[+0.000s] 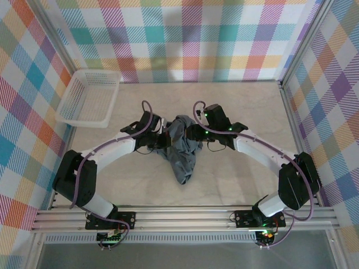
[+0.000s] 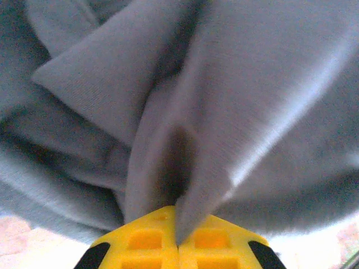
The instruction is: Fold the inside-out t-shirt
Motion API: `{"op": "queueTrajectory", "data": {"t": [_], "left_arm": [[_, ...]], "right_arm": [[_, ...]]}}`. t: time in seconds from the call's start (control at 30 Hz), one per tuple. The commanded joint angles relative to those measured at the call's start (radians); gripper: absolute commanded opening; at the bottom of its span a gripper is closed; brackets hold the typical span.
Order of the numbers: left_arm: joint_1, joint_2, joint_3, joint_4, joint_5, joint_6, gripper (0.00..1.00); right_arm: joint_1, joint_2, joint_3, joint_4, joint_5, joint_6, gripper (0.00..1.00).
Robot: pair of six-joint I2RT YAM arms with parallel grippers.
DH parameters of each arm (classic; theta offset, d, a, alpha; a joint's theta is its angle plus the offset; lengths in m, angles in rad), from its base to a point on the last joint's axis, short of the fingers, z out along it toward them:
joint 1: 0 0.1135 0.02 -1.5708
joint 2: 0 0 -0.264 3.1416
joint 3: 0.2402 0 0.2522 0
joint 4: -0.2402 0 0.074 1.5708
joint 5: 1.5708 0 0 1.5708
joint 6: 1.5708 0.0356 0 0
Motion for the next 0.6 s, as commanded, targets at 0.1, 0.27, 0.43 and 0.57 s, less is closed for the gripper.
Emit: {"op": "queueTrajectory", "data": {"t": [0.1, 0.27, 0.43, 0.57], "left_arm": [[0.002, -0.065, -0.098, -0.053, -0.047, -0.005, 0.0], [0.002, -0.084, -0.094, -0.039, -0.045, -0.013, 0.0], [0.003, -0.105, -0.1, -0.094, -0.106, -0.006, 0.0], [0.08, -0.147, -0.18, -0.209, -0.277, -0.08, 0.0]], "right_arm": [[-0.006, 0.1, 0.115, -0.05, 0.036, -0.139, 0.54], [-0.006, 0.245, 0.19, -0.011, 0.02, -0.15, 0.61], [-0.017, 0.292, 0.272, -0.042, 0.083, -0.153, 0.06], [-0.122, 0.133, 0.186, 0.053, -0.098, -0.038, 0.0]]}}
